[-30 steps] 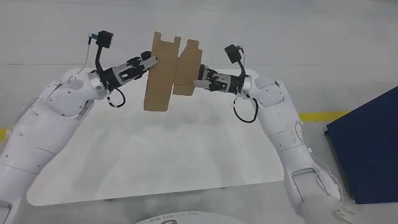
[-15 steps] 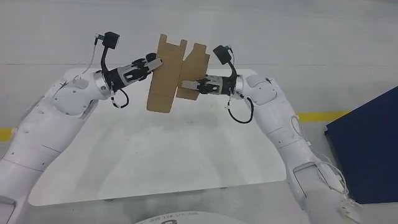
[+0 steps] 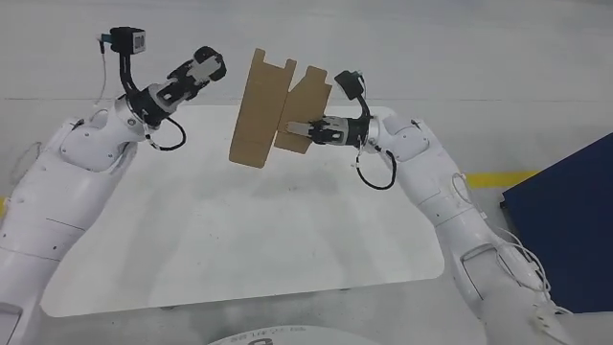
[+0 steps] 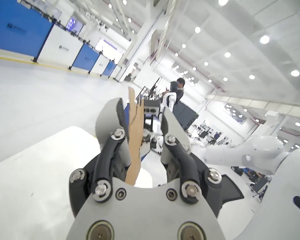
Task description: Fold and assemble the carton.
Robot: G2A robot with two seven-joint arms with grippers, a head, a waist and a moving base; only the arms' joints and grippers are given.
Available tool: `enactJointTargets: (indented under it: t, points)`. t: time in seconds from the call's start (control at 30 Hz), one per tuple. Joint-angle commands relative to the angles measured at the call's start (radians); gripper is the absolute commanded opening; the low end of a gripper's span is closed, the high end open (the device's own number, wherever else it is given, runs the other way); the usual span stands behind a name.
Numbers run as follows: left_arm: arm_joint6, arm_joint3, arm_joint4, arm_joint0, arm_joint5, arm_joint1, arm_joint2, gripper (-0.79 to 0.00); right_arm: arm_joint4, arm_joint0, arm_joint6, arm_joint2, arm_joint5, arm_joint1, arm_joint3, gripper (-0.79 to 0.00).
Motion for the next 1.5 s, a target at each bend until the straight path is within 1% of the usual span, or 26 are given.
enactJointTargets:
  t: [0.0, 0.03, 0.07, 0.1, 0.27, 0.3, 0.33, 0.4, 0.43, 0.5, 0.53, 0.57, 0.6, 0.87, 0.9, 0.93, 1.0, 1.03, 1.1, 1.13, 1.2, 1.23, 1.27, 1.33, 1.4, 1.47]
  points:
    - [-0.003, 0.015, -0.124, -0.008, -0.016, 0.000, -0.028, 0.000, -0.001, 0.000, 0.001, 0.001, 0.001, 0.000, 0.000, -0.785]
    - [-0.005, 0.012, -0.203, -0.004, -0.010, -0.003, -0.028, 0.000, -0.001, 0.000, 0.001, 0.001, 0.001, 0.000, 0.000, -0.785]
    - [-0.032, 0.000, -0.322, -0.005, -0.004, -0.007, -0.027, 0.000, -0.001, 0.000, 0.001, 0.001, 0.001, 0.000, 0.000, -0.785]
    - [-0.089, -0.005, -0.408, -0.012, 0.004, -0.008, -0.030, 0.000, -0.001, 0.000, 0.001, 0.001, 0.001, 0.000, 0.000, -0.785]
    - [-0.089, -0.005, -0.408, -0.012, 0.004, -0.008, -0.030, 0.000, 0.004, -0.003, -0.005, 0.000, 0.007, -0.001, -0.001, -0.785]
    - [-0.089, -0.005, -0.408, -0.012, 0.004, -0.008, -0.030, 0.000, 0.043, -0.015, -0.024, -0.004, 0.031, -0.003, -0.008, -0.785]
    - [-0.089, -0.005, -0.408, -0.012, 0.004, -0.008, -0.030, 0.000, 0.129, -0.025, -0.012, -0.016, 0.062, -0.005, -0.019, -0.785]
    - [-0.089, -0.005, -0.408, -0.012, 0.004, -0.008, -0.030, 0.000, 0.382, -0.021, 0.108, -0.032, 0.108, -0.007, -0.027, -0.785]
    - [-0.089, -0.005, -0.408, -0.012, 0.004, -0.008, -0.030, 0.000, 0.529, -0.011, 0.189, -0.036, 0.189, -0.007, -0.011, -0.785]
    - [-0.089, -0.005, -0.408, -0.012, 0.004, -0.008, -0.030, 0.000, 0.767, 0.022, 0.345, -0.011, 0.345, -0.010, 0.022, -0.785]
    - [-0.089, -0.005, -0.408, -0.012, 0.004, -0.008, -0.030, 0.000, 0.803, 0.025, 0.381, -0.004, 0.381, -0.011, 0.037, -0.785]
    - [-0.089, -0.005, -0.408, -0.012, 0.004, -0.008, -0.030, 0.000, 0.833, 0.032, 0.420, 0.010, 0.419, -0.014, 0.051, -0.785]
    - [-0.089, -0.005, -0.408, -0.012, 0.004, -0.008, -0.030, 0.000, 0.837, 0.034, 0.428, 0.014, 0.427, -0.014, 0.051, -0.785]
    - [-0.089, -0.005, -0.408, -0.012, 0.004, -0.008, -0.030, 0.000, 0.843, 0.029, 0.420, 0.013, 0.437, -0.015, 0.050, -0.785]
    - [-0.089, -0.005, -0.408, -0.012, 0.004, -0.008, -0.030, 0.000, 0.897, 0.014, 0.411, 0.005, 0.503, -0.019, 0.034, -0.785]
    - [-0.089, -0.005, -0.408, -0.012, 0.004, -0.008, -0.030, 0.000, 0.958, 0.007, 0.434, 0.004, 0.568, -0.022, 0.024, -0.785]
    - [-0.089, -0.005, -0.408, -0.012, 0.004, -0.008, -0.030, 0.000, 1.073, -0.001, 0.472, 0.002, 0.731, -0.027, 0.050, -0.785]
    - [-0.089, -0.005, -0.408, -0.012, 0.004, -0.008, -0.030, 0.000, 1.091, 0.006, 0.483, 0.007, 0.774, -0.028, 0.068, -0.785]
    - [-0.089, -0.005, -0.408, -0.012, 0.004, -0.008, -0.030, 0.000, 1.149, 0.006, 0.484, -0.004, 0.912, -0.034, 0.103, -0.785]
    - [-0.089, -0.005, -0.408, -0.012, 0.004, -0.008, -0.030, 0.000, 1.156, 0.013, 0.490, -0.003, 0.942, -0.036, 0.116, -0.785]
    - [-0.089, -0.005, -0.408, -0.012, 0.004, -0.008, -0.030, 0.000, 1.217, 0.005, 0.518, -0.015, 1.055, -0.043, 0.140, -0.785]
    - [-0.089, -0.005, -0.408, -0.012, 0.004, -0.008, -0.030, 0.000, 1.221, 0.008, 0.515, -0.017, 1.089, -0.045, 0.156, -0.785]
    - [-0.089, -0.005, -0.408, -0.012, 0.004, -0.008, -0.030, 0.000, 1.263, 0.002, 0.532, -0.029, 1.178, -0.051, 0.166, -0.785]
    - [-0.089, -0.005, -0.408, -0.012, 0.004, -0.008, -0.030, 0.000, 1.266, 0.011, 0.529, -0.032, 1.211, -0.055, 0.189, -0.785]
    - [-0.089, -0.005, -0.408, -0.012, 0.004, -0.008, -0.030, 0.000, 1.307, 0.014, 0.563, -0.036, 1.237, -0.067, 0.202, -0.785]
    - [-0.089, -0.005, -0.408, -0.012, 0.004, -0.008, -0.030, 0.000, 1.331, 0.017, 0.581, -0.040, 1.240, -0.076, 0.209, -0.785]
